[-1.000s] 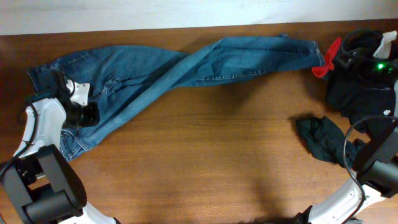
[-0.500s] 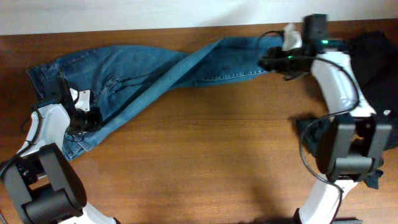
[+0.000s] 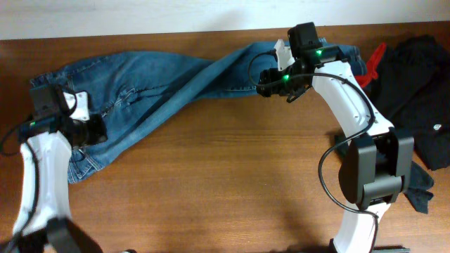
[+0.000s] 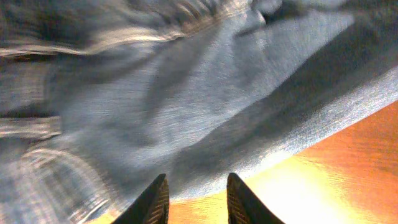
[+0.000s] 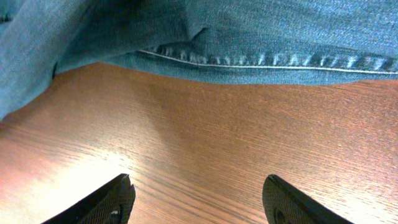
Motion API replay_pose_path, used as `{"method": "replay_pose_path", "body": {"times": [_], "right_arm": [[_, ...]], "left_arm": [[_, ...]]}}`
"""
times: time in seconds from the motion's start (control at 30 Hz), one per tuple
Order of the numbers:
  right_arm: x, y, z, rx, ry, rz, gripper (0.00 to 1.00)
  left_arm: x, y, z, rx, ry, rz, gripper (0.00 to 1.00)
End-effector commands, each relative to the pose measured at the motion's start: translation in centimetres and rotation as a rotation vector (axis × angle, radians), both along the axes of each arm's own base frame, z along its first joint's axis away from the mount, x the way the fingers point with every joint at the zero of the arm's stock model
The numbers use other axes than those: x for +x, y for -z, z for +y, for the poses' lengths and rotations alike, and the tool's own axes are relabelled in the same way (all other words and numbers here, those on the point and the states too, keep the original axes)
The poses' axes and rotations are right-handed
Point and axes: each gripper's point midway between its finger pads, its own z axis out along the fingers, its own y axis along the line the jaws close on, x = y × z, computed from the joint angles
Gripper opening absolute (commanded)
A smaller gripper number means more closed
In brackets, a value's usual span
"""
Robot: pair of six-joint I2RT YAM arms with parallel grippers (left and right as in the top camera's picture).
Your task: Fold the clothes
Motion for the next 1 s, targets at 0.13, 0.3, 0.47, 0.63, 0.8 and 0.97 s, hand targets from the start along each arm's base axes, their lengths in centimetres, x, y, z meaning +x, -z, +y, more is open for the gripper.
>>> {"method": "replay_pose_path", "body": {"times": [0.13, 0.3, 0.47, 0.63, 0.8, 0.97], "right_arm": [[-0.7, -6.2, -0.3, -0.019, -0.078, -0.162, 0.78], [-0.9, -7.4, -1.2, 0.007, 0.023, -0.141, 0.99], [0.6, -7.4, -5.5, 0.048, 0.243, -0.109, 0.99], [3.3, -5.5, -13.4, 0.038, 0.406, -0.131, 0.99], [4.6, -1.9, -16.6, 0.125, 0.450, -0.077, 0.99], [7.6, 2.0, -19.6, 0.075, 0.568, -0.108, 0.99]], "left_arm": [[-1.9, -2.1, 3.3, -0.015, -0.238, -0.036, 0.99], [-1.5, -2.5, 3.5, -0.078, -0.186, -0.086, 0.99], [-1.8, -2.3, 0.1, -0.172, -0.044, -0.065, 0.98], [-2.5, -0.2, -0.7, -0.118, -0.025, 0.015, 0.95], [-2.6, 1.8, -1.8, -0.138, 0.001, 0.046, 0.95], [-2.6, 2.8, -2.2, -0.143, 0.012, 0.060, 0.95]]}}
